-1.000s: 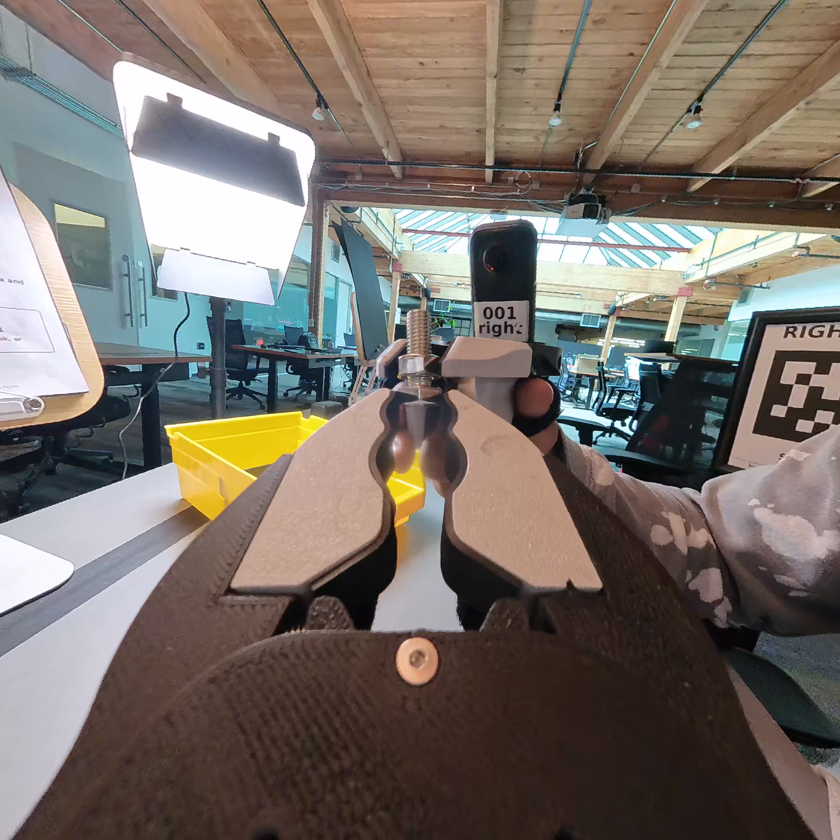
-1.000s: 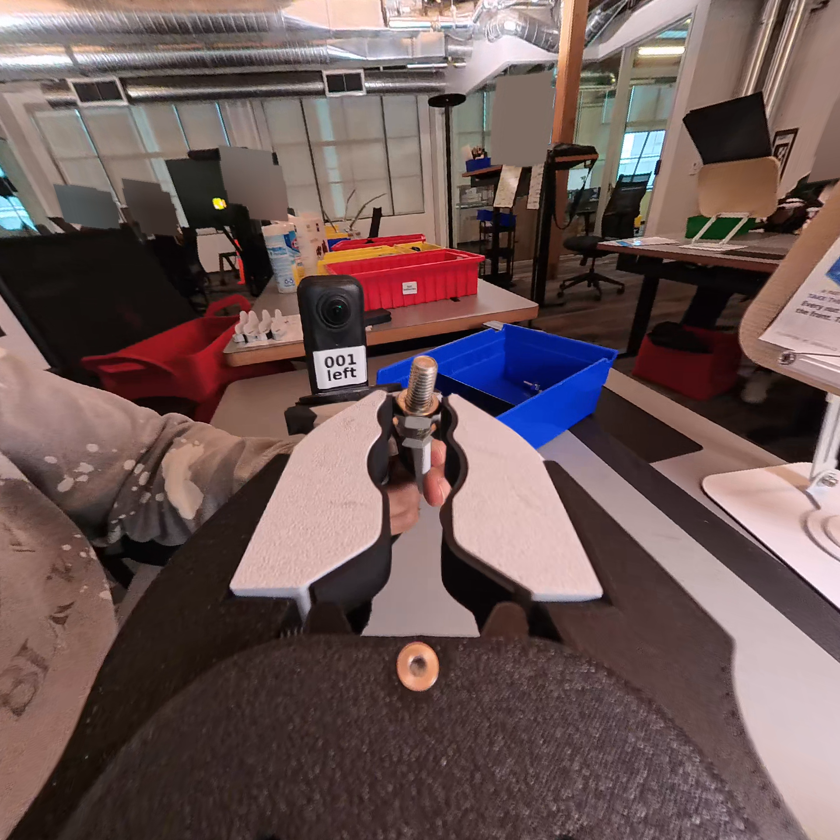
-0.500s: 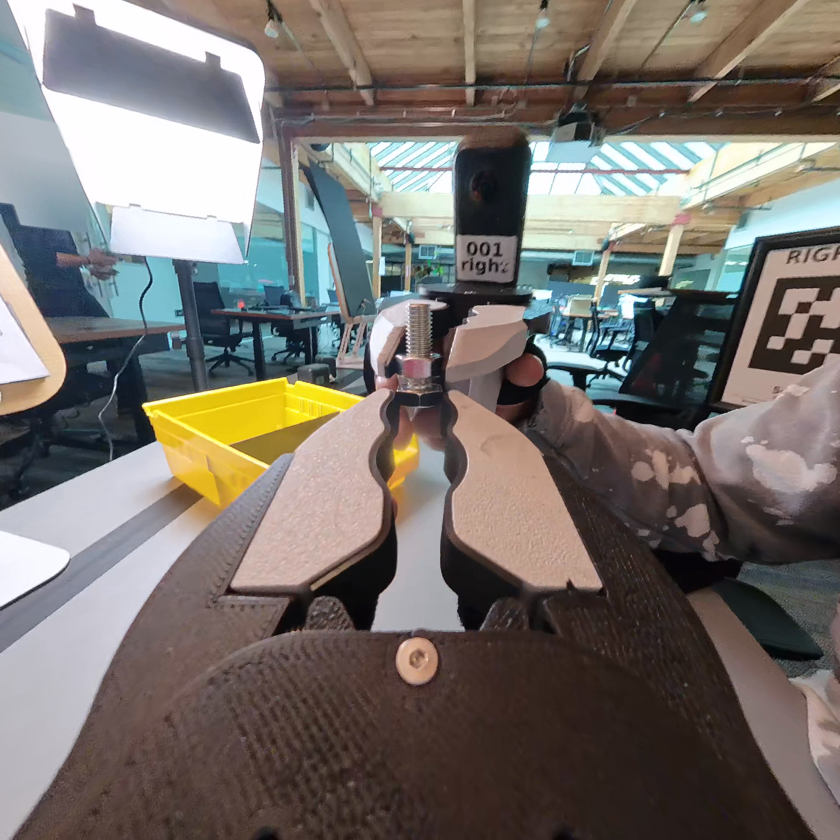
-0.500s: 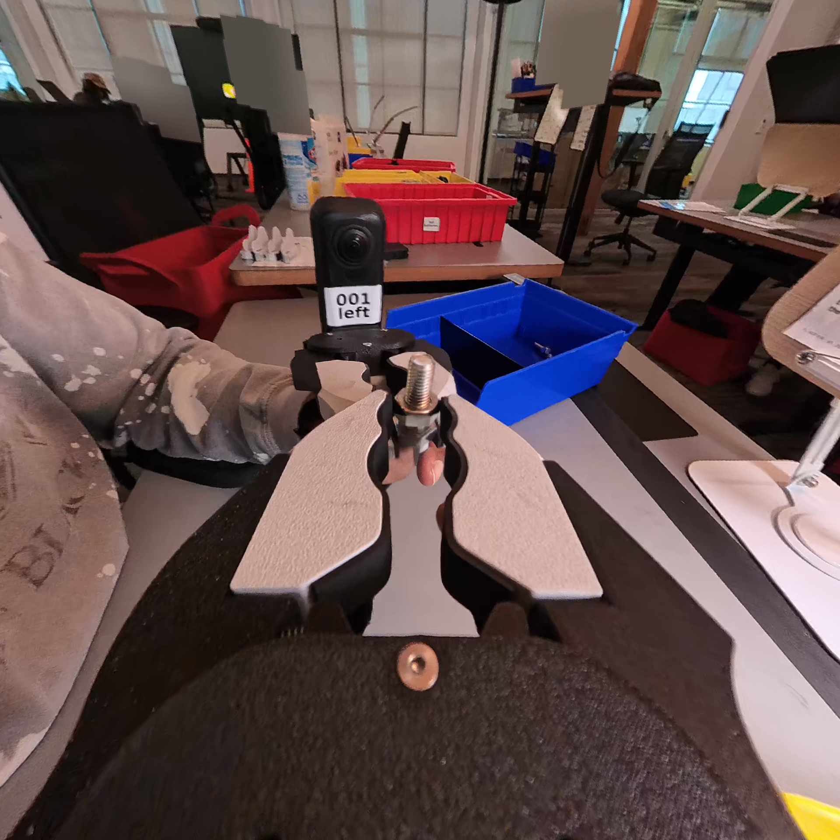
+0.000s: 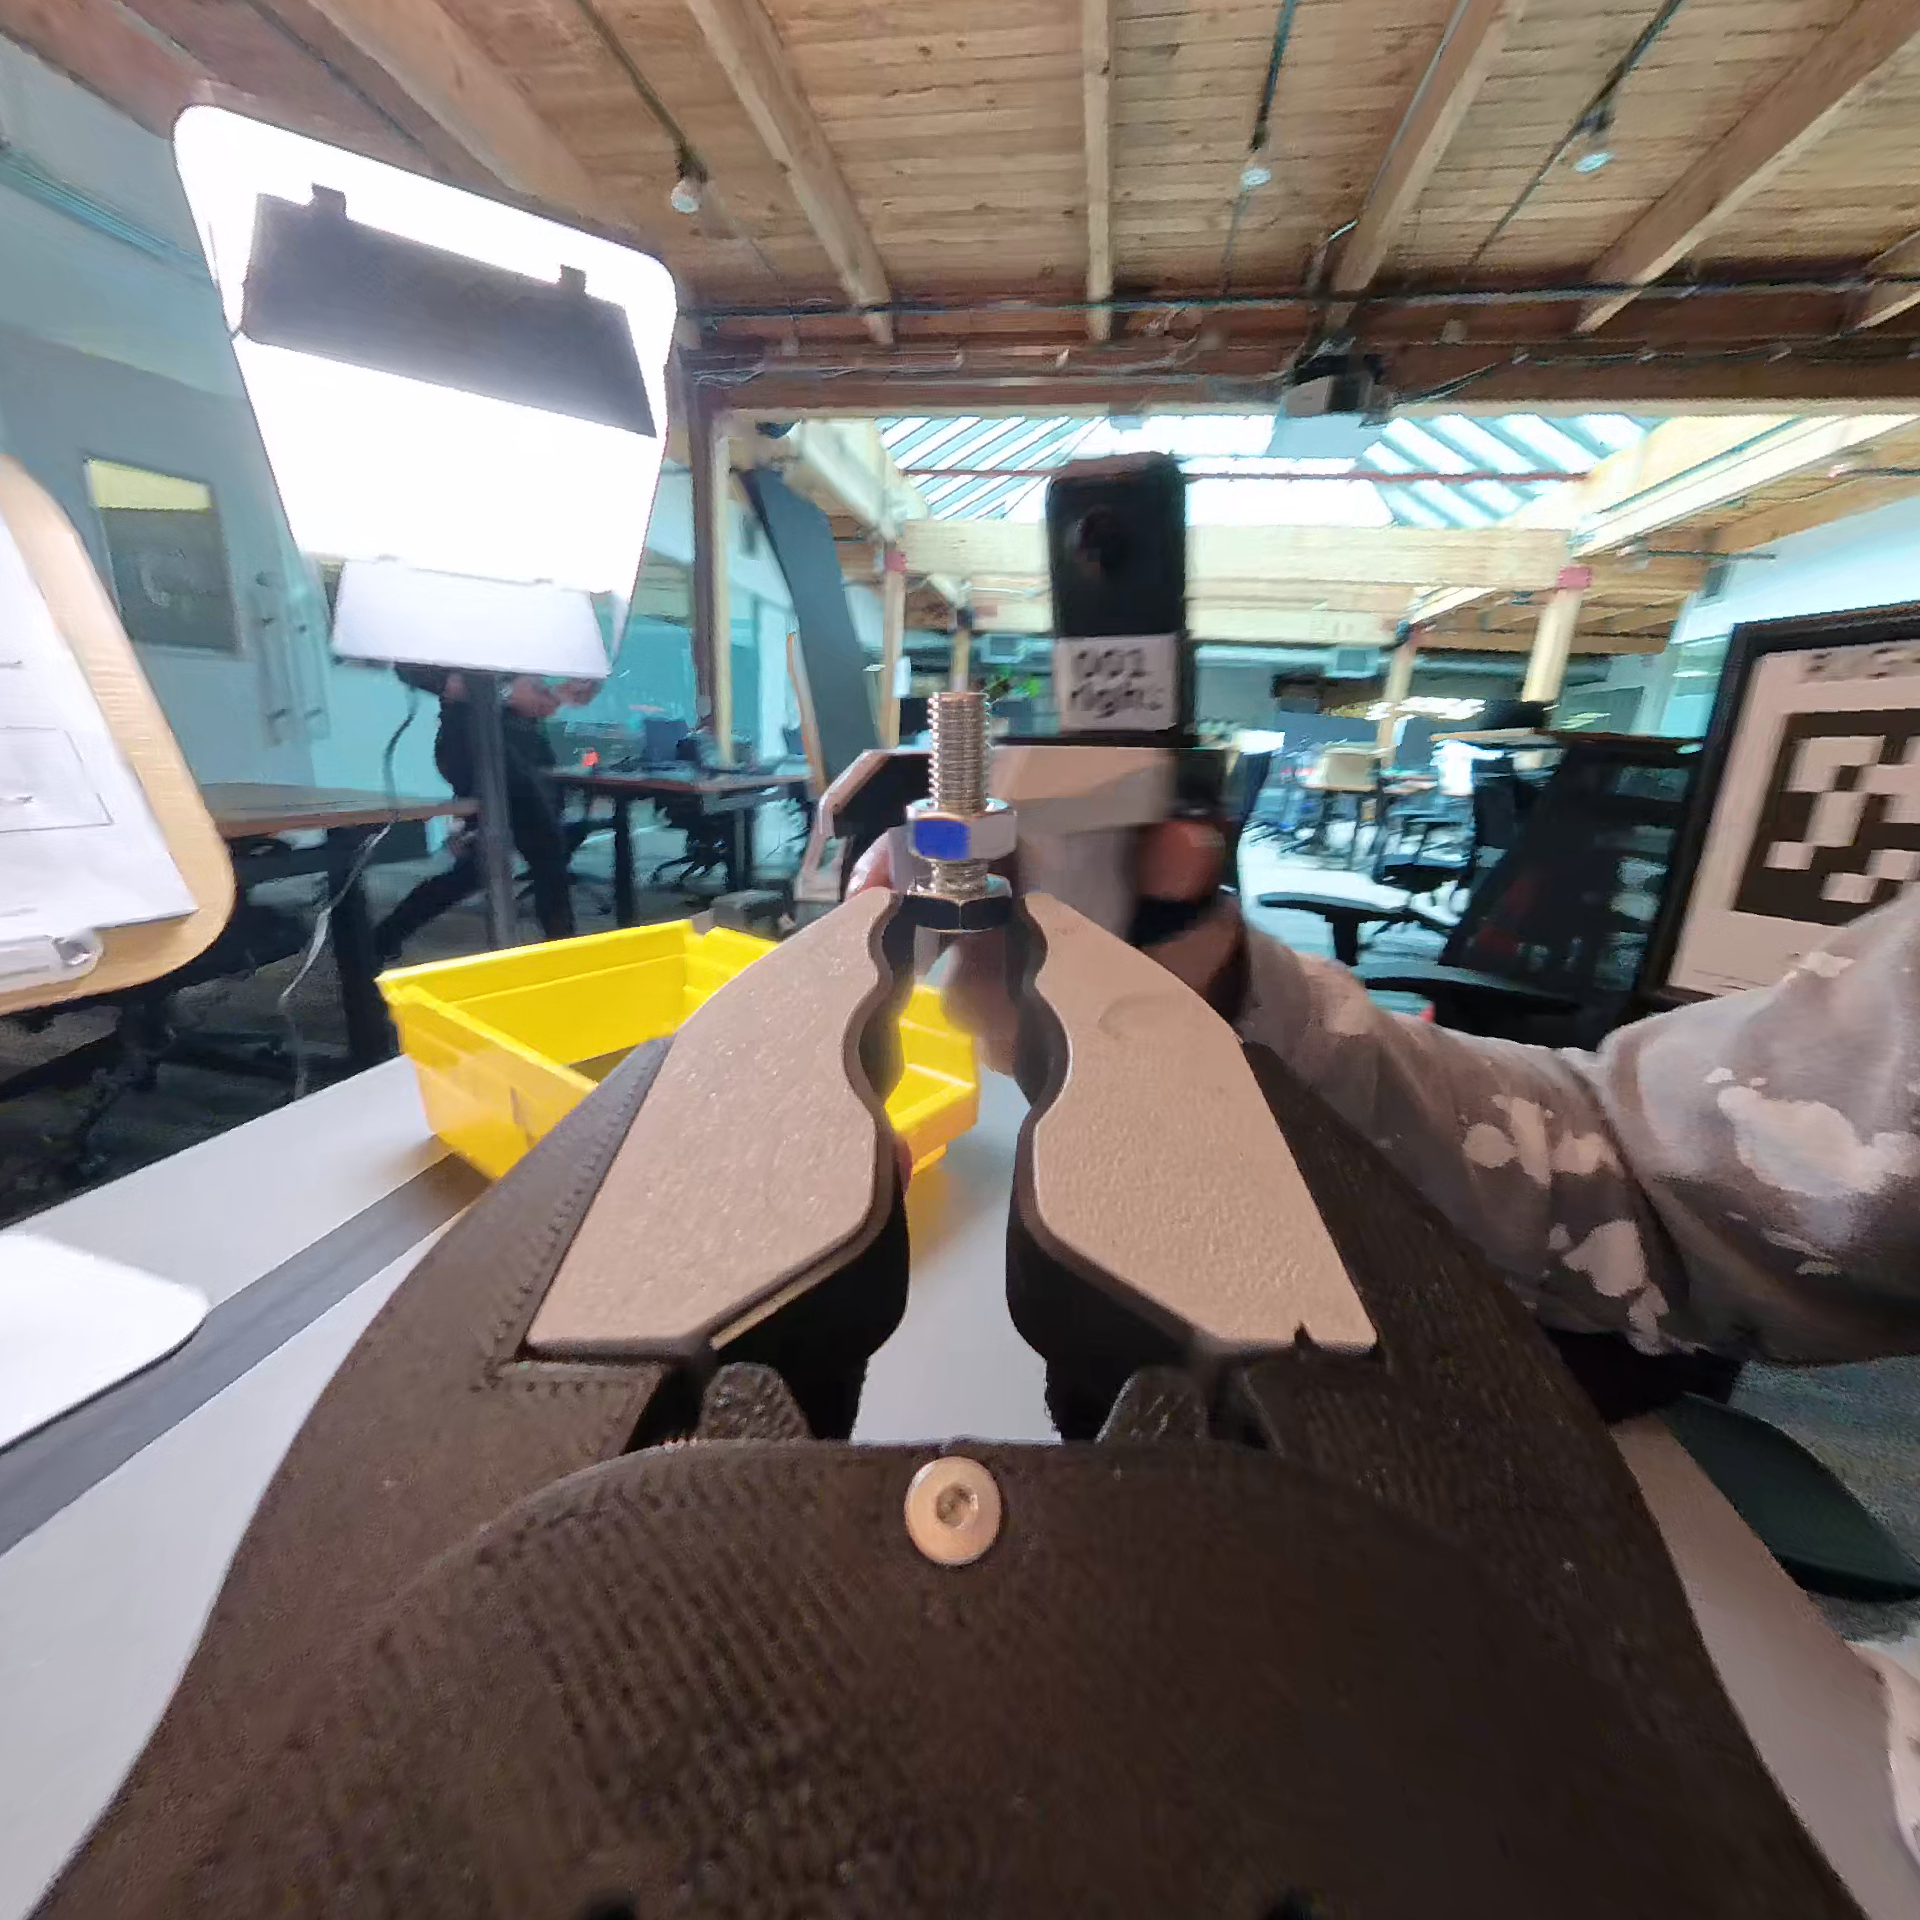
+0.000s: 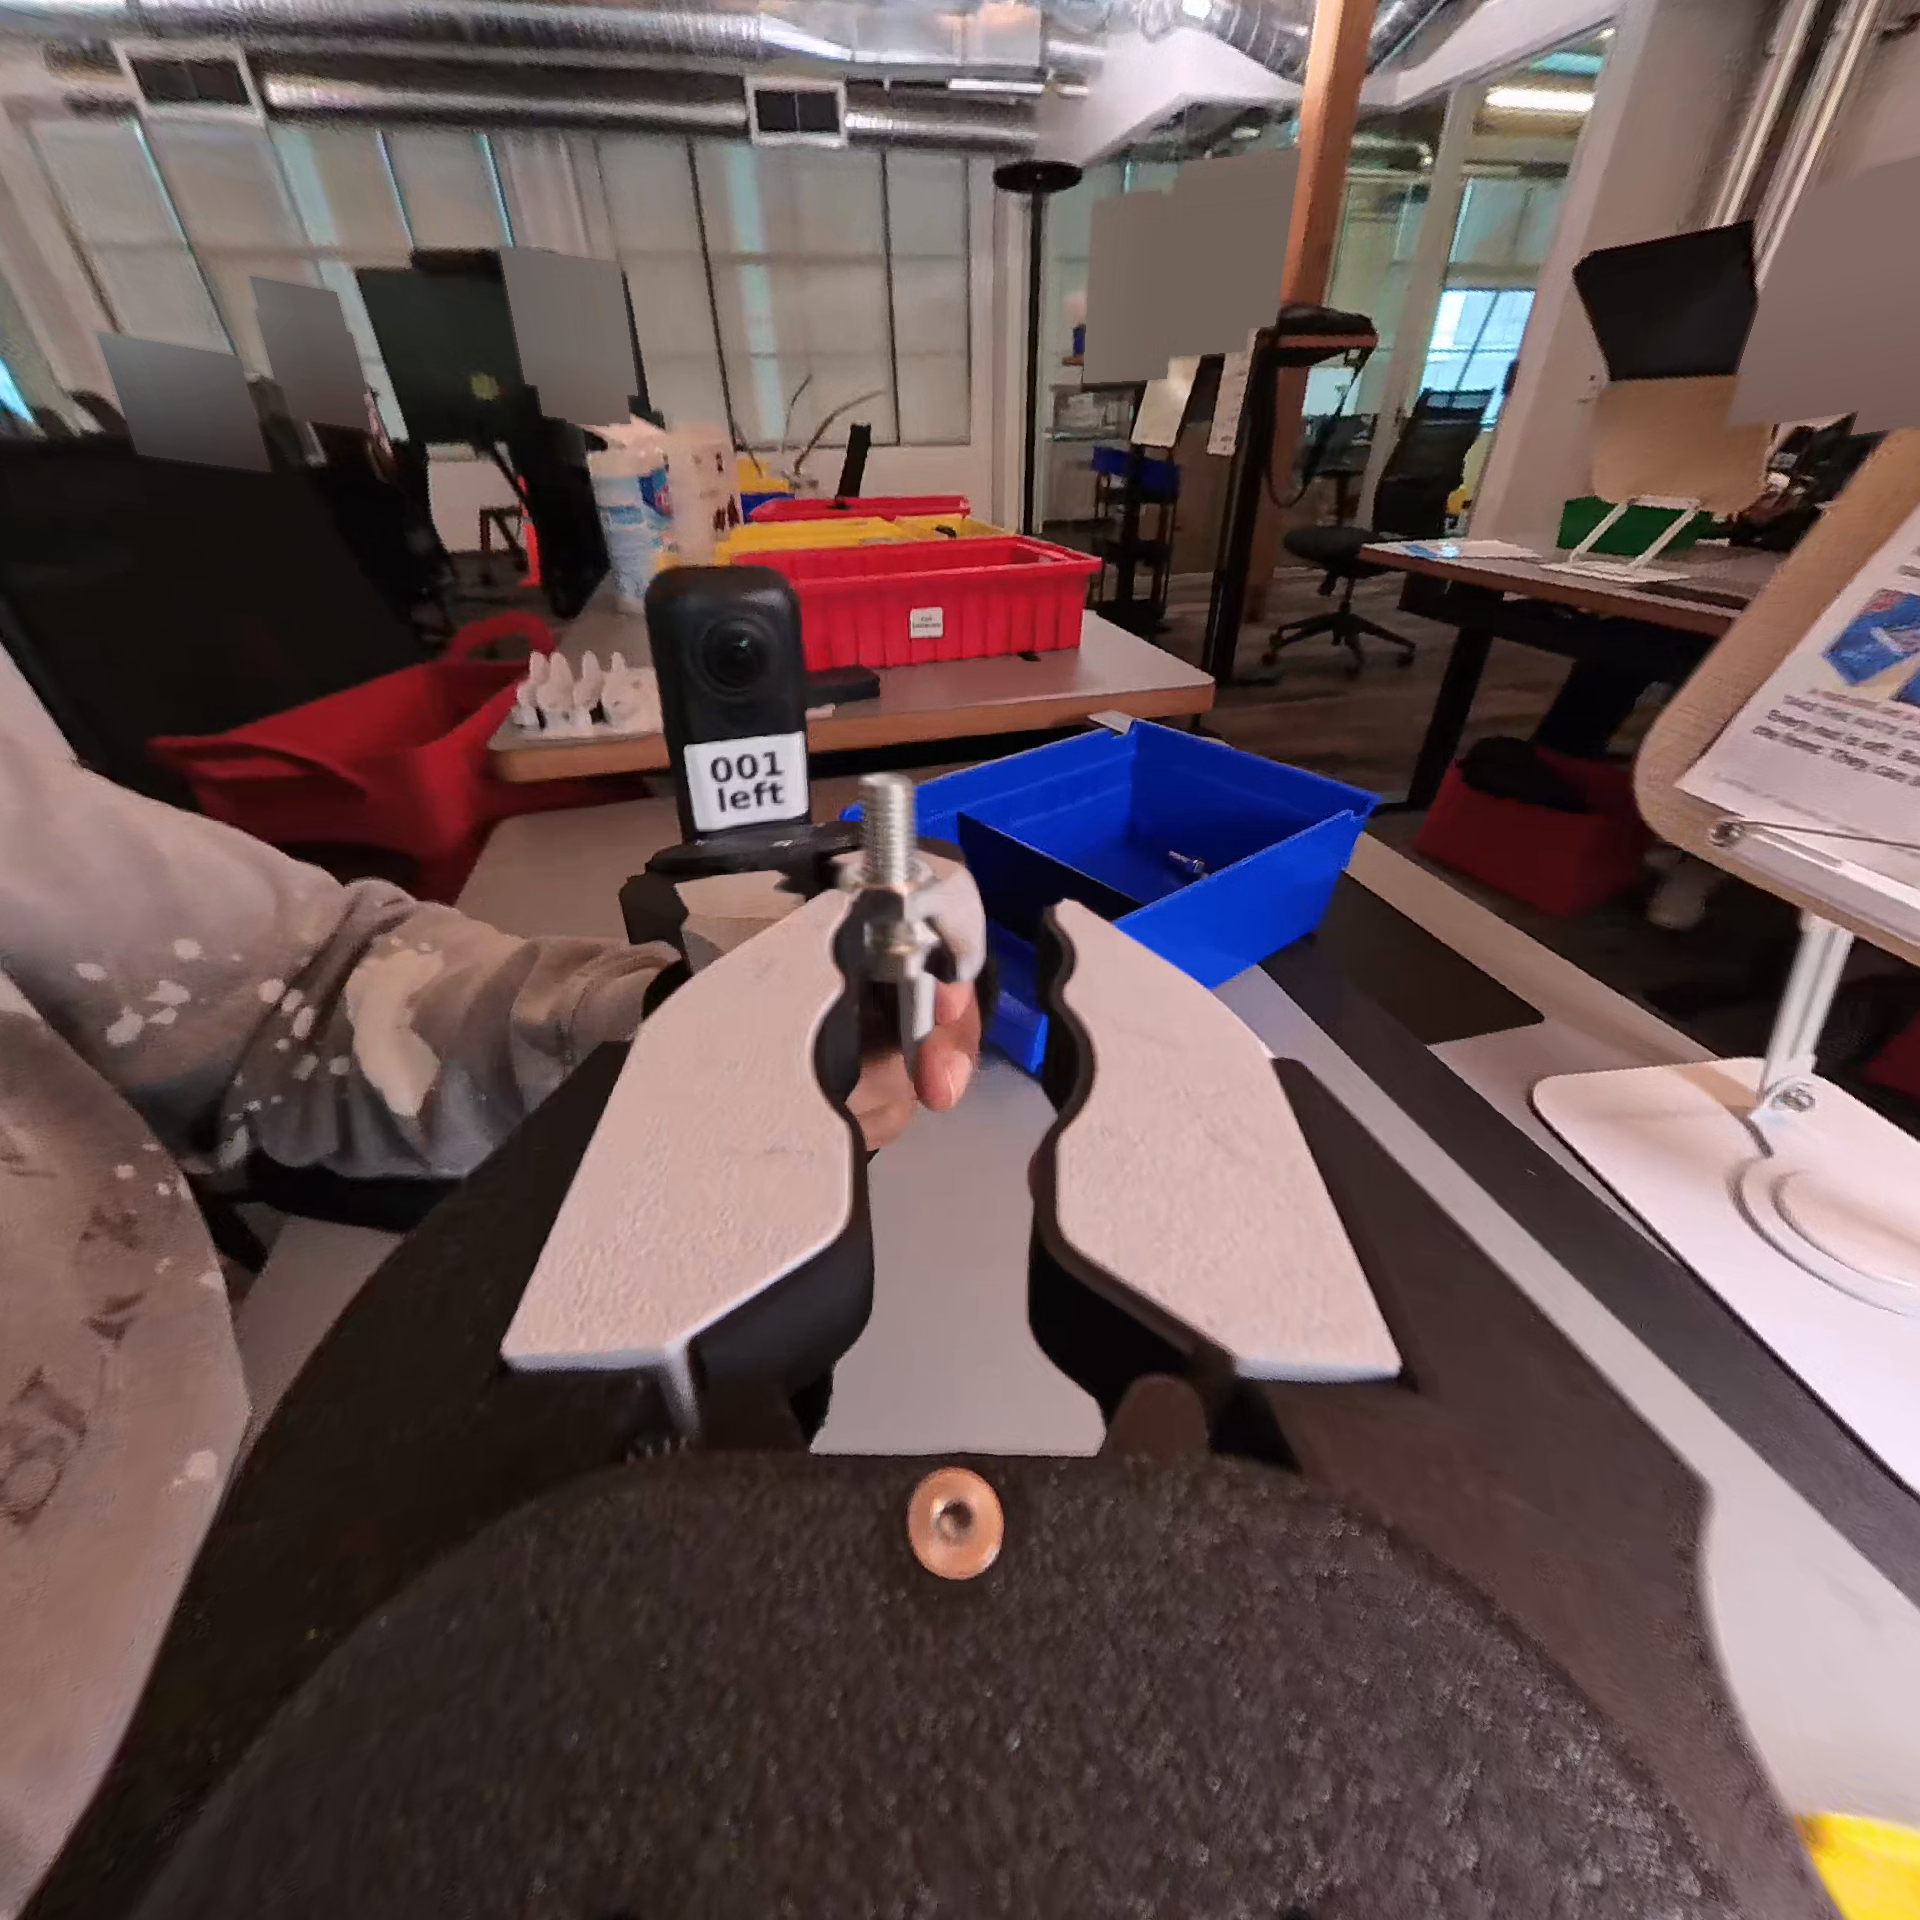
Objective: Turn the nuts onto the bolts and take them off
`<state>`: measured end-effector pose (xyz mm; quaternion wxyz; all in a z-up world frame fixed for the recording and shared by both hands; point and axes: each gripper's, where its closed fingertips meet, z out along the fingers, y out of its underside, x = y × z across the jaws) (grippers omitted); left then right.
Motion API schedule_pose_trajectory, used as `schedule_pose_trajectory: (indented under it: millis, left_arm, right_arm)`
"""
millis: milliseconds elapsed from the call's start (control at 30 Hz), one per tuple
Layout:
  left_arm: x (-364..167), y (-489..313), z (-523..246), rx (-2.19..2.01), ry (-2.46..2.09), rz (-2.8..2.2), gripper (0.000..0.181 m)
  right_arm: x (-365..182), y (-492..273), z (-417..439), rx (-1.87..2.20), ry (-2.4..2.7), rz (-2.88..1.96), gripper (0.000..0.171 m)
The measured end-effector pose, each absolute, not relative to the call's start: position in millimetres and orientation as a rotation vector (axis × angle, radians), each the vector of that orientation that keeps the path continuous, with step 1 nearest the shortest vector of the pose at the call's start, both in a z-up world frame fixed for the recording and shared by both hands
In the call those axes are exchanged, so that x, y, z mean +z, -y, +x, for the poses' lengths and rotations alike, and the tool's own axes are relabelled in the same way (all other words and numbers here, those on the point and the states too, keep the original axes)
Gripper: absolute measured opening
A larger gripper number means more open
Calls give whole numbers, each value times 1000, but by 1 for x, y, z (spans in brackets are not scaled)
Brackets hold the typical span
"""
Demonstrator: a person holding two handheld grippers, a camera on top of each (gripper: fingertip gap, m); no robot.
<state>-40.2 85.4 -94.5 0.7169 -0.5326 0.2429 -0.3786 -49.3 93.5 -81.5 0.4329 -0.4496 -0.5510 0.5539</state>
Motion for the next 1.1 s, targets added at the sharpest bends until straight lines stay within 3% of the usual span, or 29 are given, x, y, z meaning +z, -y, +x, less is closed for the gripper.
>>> schedule_pose_trajectory:
  millis: [33, 67, 267, 367, 400, 433, 767, 833, 1100]
  left_arm:
    - [-91, -82, -40, -857, -547, -1162, 17]
    - [-90, -83, -42, -835, -542, -1170, 18]
    - [-98, -92, -44, -782, -516, -1216, 18]
    - [-97, -91, -43, -766, -517, -1218, 18]
    - [-95, -90, -45, -770, -516, -1207, 18]
    - [-93, -89, -46, -779, -520, -1199, 18]
    - [-98, -95, -46, -731, -503, -1240, 18]
    - [-94, -92, -50, -761, -499, -1215, 18]
    - [-99, -95, -47, -727, -509, -1241, 18]
  right_arm:
    - [-79, -109, -47, 1367, 1286, -1173, 11]
    - [-75, -122, -43, 1358, 1210, -1191, 11]
    - [-77, -91, -50, 1381, 1343, -1127, 32]
    - [-81, -93, -55, 1348, 1341, -1142, 34]
    - [-80, -99, -53, 1368, 1309, -1162, 28]
    - [-78, -115, -50, 1352, 1229, -1216, 12]
    - [-82, -99, -58, 1365, 1288, -1194, 37]
    - [-80, -120, -51, 1357, 1191, -1253, 12]
    - [-80, -96, -59, 1368, 1281, -1204, 36]
